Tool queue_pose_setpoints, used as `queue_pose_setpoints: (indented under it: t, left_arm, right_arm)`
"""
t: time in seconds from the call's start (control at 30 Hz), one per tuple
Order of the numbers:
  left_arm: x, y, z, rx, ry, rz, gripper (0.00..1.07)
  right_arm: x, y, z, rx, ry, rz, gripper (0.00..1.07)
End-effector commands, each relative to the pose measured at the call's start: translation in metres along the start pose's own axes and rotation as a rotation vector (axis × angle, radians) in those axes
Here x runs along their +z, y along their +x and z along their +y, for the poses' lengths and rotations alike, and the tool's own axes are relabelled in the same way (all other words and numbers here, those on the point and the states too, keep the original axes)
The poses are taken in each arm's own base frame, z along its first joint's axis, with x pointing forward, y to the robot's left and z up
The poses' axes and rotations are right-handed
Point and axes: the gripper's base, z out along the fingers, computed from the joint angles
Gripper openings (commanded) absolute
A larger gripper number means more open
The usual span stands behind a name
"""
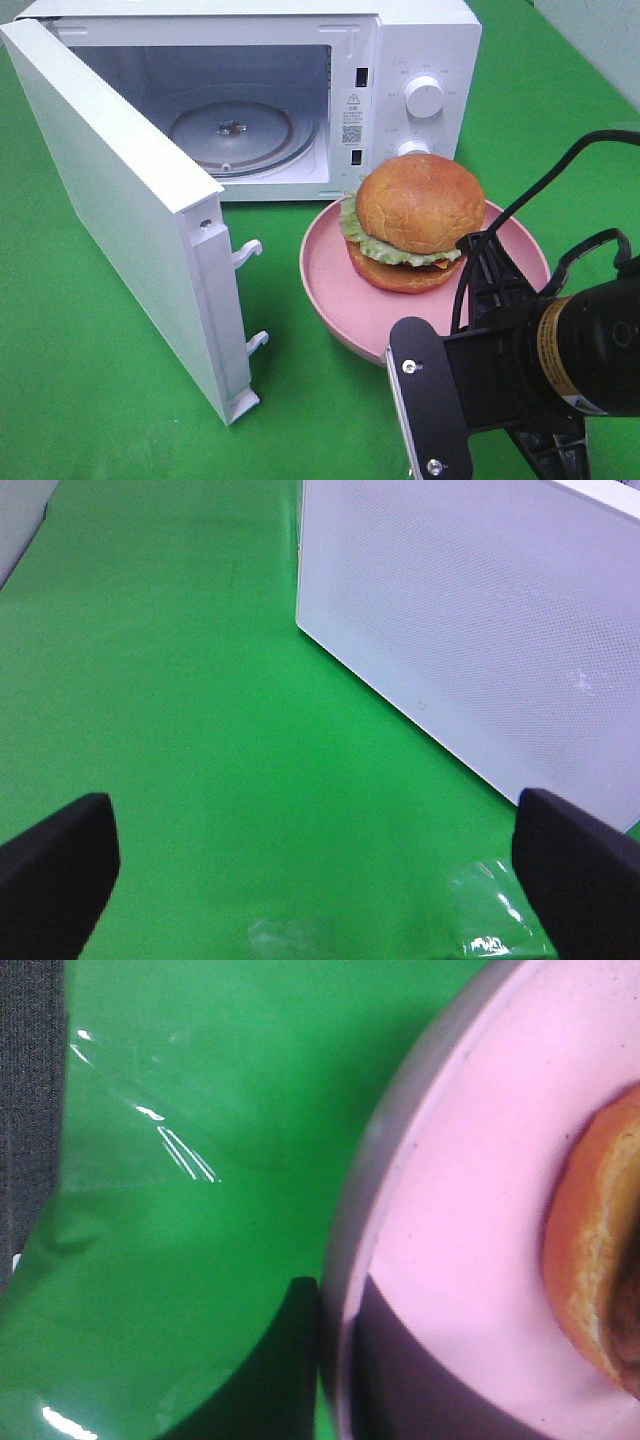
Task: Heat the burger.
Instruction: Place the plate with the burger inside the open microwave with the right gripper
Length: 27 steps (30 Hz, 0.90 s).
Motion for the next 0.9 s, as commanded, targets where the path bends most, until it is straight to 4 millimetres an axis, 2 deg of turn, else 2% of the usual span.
queue_pose_setpoints:
  t: [0.03,0.7,0.9]
  left_arm:
    - [-0.002,0.001,-0.001,-0.008,0.003,-0.019,1.01]
    - [-0.002,0.001,-0.001,-0.008,0.003,-0.019,1.01]
    - [-0.002,0.001,-0.001,-0.008,0.003,-0.019,1.01]
  right_arm:
    - [-0.001,0.0,-0.005,-0.057,0.029,-0.032,0.01]
    - [0.006,0.017,-0.022,-0.294,0.043,-0.116,0.01]
    - [0.009,0.03,-0.03,-0.341,0.044,-0.117,0.0]
